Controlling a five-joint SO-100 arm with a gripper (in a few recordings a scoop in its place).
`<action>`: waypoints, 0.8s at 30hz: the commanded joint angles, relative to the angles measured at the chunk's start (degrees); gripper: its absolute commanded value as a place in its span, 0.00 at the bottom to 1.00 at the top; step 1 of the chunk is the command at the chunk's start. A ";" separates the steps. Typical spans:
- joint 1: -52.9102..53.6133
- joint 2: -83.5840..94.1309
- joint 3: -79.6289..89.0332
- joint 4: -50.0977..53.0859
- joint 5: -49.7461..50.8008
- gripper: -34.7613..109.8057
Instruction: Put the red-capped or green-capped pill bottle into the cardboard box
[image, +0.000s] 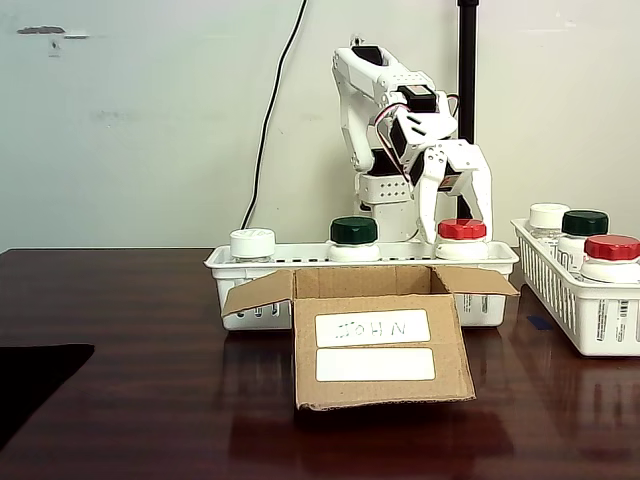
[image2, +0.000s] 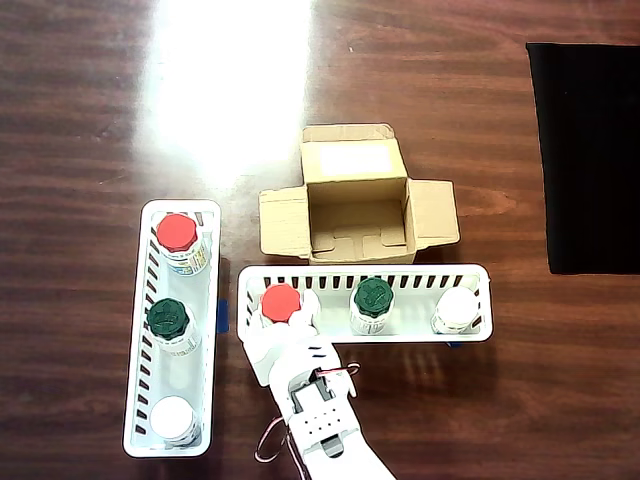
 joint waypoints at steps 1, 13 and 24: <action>-0.97 3.08 -0.26 -1.32 -0.18 0.68; 0.00 1.76 0.09 -5.27 3.16 0.53; 5.98 7.03 3.78 -8.96 6.24 0.24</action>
